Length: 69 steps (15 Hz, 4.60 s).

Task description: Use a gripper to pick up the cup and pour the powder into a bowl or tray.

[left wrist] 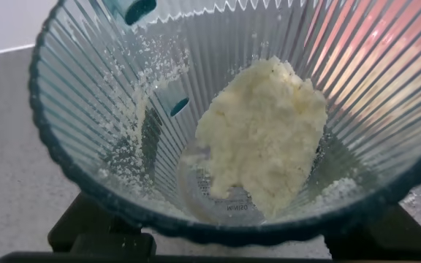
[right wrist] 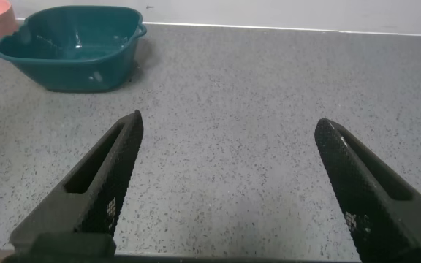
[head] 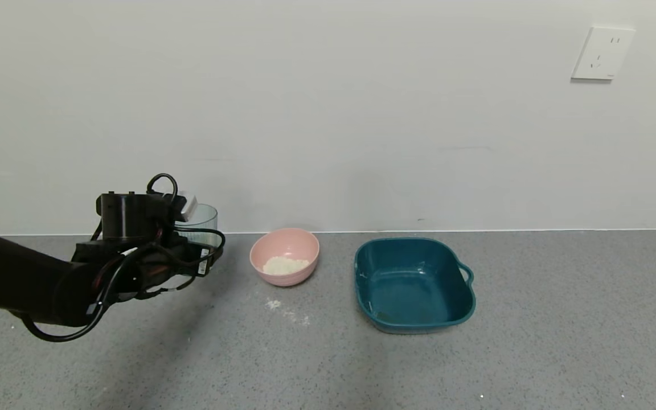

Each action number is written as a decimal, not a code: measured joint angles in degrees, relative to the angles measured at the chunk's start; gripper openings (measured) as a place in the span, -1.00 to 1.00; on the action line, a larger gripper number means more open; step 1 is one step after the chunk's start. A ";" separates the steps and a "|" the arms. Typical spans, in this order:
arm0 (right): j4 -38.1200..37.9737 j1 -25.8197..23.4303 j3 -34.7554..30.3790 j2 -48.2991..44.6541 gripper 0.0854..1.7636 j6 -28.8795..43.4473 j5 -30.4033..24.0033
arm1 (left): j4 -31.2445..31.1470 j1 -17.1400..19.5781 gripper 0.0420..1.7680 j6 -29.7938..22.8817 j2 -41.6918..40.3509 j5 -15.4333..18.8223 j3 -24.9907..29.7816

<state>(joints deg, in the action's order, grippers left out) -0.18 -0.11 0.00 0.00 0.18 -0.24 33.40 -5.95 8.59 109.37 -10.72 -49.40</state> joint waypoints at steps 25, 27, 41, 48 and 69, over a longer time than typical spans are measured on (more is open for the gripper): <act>0.02 -0.02 0.00 0.02 0.94 0.00 0.00 | 16.65 -0.63 0.45 -5.99 11.61 1.55 8.77; 0.00 -0.02 0.00 0.02 0.94 0.00 0.02 | 16.65 -0.63 0.45 -5.88 11.85 1.55 8.83; 0.00 0.00 0.00 0.02 0.94 0.00 0.00 | 16.74 -0.63 0.83 -5.73 11.90 1.73 9.30; 0.00 -0.02 0.00 0.02 0.94 0.00 0.00 | 16.29 -0.30 0.90 -5.24 6.42 1.49 10.70; 0.00 0.00 0.00 0.02 0.94 0.00 0.02 | -25.50 -0.24 0.94 -5.38 -54.17 -2.90 26.88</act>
<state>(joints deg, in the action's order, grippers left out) -0.18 -0.11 0.00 0.02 0.18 -0.22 7.90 -6.19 3.22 55.20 -13.62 -22.52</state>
